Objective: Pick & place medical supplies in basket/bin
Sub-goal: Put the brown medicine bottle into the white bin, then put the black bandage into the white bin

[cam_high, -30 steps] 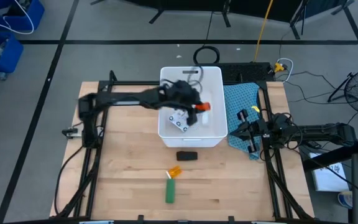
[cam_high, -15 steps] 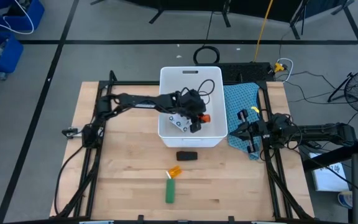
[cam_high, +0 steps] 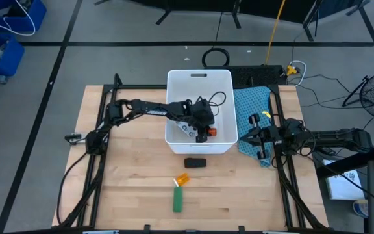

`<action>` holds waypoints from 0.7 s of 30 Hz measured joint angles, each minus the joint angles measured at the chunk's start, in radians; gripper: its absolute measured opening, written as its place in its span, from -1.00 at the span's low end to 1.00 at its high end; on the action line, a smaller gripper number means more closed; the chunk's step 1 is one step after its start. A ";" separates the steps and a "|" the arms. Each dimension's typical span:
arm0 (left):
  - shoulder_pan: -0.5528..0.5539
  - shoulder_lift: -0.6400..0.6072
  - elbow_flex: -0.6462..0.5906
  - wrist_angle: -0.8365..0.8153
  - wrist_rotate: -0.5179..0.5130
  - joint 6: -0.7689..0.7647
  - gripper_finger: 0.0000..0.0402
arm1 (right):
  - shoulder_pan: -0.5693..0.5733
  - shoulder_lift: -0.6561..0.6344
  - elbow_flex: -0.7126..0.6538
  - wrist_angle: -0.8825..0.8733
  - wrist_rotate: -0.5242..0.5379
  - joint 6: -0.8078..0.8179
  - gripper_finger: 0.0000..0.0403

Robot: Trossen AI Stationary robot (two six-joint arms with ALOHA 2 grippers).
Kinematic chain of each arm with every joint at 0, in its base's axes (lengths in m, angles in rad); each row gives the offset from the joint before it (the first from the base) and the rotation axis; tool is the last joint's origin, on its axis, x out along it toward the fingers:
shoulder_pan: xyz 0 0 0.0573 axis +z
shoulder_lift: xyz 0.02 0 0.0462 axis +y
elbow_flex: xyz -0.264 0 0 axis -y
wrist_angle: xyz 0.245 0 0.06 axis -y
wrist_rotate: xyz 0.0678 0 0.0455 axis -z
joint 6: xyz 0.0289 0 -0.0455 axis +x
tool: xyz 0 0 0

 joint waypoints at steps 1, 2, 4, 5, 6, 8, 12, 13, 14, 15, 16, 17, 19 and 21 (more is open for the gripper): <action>0.000 0.000 0.000 0.000 0.000 0.000 -0.24 | 0.000 0.000 0.000 0.000 0.000 0.000 -1.00; 0.000 0.000 0.000 0.000 0.000 0.000 -0.22 | 0.000 0.000 0.000 0.001 0.000 0.000 -1.00; 0.000 0.000 0.000 0.006 0.000 0.000 -0.14 | 0.000 0.000 0.000 0.001 0.000 0.000 -1.00; 0.000 0.000 0.000 0.011 0.001 0.000 -0.08 | 0.000 0.000 0.000 0.002 0.000 -0.001 -1.00; -0.001 0.000 0.000 0.016 0.001 -0.001 -0.01 | 0.000 0.000 0.000 0.001 0.000 -0.003 -1.00; -0.005 0.000 0.000 0.019 0.000 0.000 0.15 | 0.000 0.000 0.000 0.000 0.000 -0.003 -1.00; -0.014 -0.003 0.000 0.049 -0.004 0.007 0.45 | 0.000 0.000 0.000 0.000 0.000 -0.007 -1.00; -0.016 -0.005 0.000 0.052 -0.004 0.009 0.51 | 0.000 0.000 0.000 0.000 0.000 -0.008 -1.00; -0.017 -0.009 0.000 0.057 -0.004 0.014 0.56 | 0.000 0.000 0.000 0.000 0.000 -0.008 -1.00; -0.018 -0.016 0.000 0.063 -0.004 0.022 0.61 | 0.000 0.000 0.000 0.000 0.000 -0.008 -1.00; -0.018 -0.026 0.000 0.061 -0.005 0.033 0.65 | 0.000 0.000 0.000 0.000 0.000 -0.008 -1.00; -0.018 -0.040 0.000 0.059 -0.009 0.046 0.68 | 0.000 0.000 0.000 0.001 0.000 -0.008 -1.00; -0.018 -0.084 0.000 0.056 -0.010 0.074 0.71 | 0.000 0.000 0.000 0.000 0.000 -0.008 -1.00; -0.019 -0.146 0.000 0.035 -0.017 0.099 0.72 | 0.000 0.000 0.000 0.000 -0.001 -0.008 -1.00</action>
